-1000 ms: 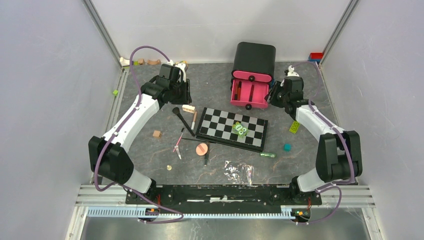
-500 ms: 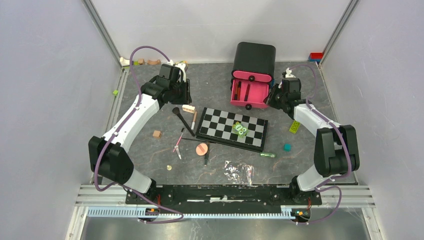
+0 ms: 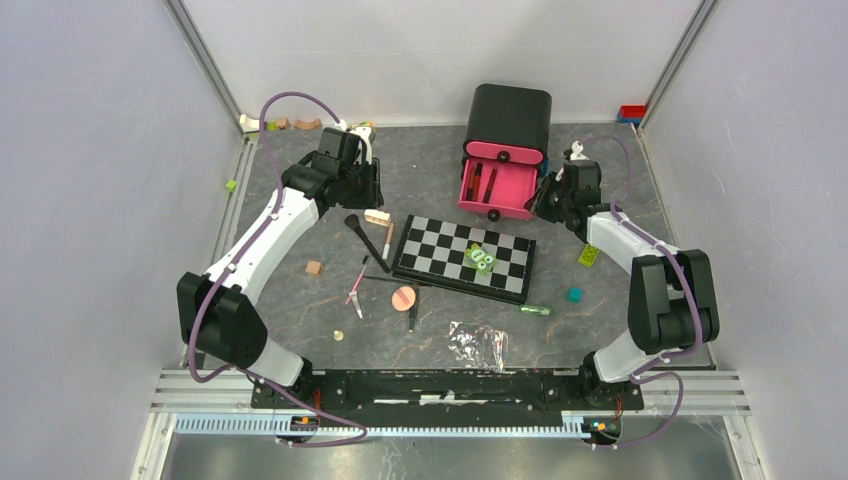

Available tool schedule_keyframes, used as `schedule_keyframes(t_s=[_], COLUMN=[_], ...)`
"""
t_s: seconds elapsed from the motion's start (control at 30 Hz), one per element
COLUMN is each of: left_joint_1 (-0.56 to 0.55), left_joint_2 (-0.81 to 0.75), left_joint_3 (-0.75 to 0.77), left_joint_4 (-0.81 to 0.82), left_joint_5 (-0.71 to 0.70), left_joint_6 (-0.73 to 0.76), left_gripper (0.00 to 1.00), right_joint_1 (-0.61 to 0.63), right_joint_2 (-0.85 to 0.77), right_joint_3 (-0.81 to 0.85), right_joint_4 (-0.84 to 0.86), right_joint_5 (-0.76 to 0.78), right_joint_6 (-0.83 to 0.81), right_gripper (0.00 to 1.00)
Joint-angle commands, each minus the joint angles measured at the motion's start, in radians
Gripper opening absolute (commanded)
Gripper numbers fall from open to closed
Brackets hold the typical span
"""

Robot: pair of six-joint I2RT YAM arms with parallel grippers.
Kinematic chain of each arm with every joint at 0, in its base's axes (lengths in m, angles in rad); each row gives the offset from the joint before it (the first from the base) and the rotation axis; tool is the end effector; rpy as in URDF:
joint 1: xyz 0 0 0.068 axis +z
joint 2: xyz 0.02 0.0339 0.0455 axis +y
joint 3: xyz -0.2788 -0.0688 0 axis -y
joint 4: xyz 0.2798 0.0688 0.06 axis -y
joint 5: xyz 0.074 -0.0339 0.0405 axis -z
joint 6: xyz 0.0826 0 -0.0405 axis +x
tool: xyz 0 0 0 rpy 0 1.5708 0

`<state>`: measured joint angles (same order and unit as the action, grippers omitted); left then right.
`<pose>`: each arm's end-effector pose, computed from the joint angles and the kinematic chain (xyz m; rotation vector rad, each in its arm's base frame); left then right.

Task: Organize the makeup
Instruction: Pick up the makeup from the center of the board.

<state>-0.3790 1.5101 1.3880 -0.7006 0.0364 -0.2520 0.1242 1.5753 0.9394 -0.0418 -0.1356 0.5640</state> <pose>0.3655 -0.1488 0.3025 0.1708 2.4141 -0.3366 0.3989 0.0611 0.1767 0.4273 2.2535 0.5168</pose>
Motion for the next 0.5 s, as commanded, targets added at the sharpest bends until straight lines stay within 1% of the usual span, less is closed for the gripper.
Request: schedule_keyframes(t_s=[0.0, 0.2, 0.33, 0.47], left_joint_1=[0.004, 0.004, 0.004, 0.003], left_joint_2=[-0.028, -0.026, -0.028, -0.031], left_joint_3=[0.008, 0.007, 0.007, 0.006], left_joint_4=[0.033, 0.033, 0.033, 0.032], left_joint_5=[0.021, 0.020, 0.017, 0.009], left_joint_6=[0.007, 0.007, 0.008, 0.008], left_gripper=[0.44, 0.44, 0.44, 0.45], right_joint_1=[0.007, 0.008, 0.008, 0.007], right_joint_2=[-0.028, -0.040, -0.073, -0.147], right_joint_3=[-0.009, 0.006, 0.029, 0.018], right_joint_4=[0.034, 0.019, -0.036, -0.072], right_joint_5=[-0.027, 0.010, 0.096, 0.184], right_joint_6=[0.016, -0.003, -0.047, -0.087], right_gripper=[0.29, 0.30, 0.33, 0.38])
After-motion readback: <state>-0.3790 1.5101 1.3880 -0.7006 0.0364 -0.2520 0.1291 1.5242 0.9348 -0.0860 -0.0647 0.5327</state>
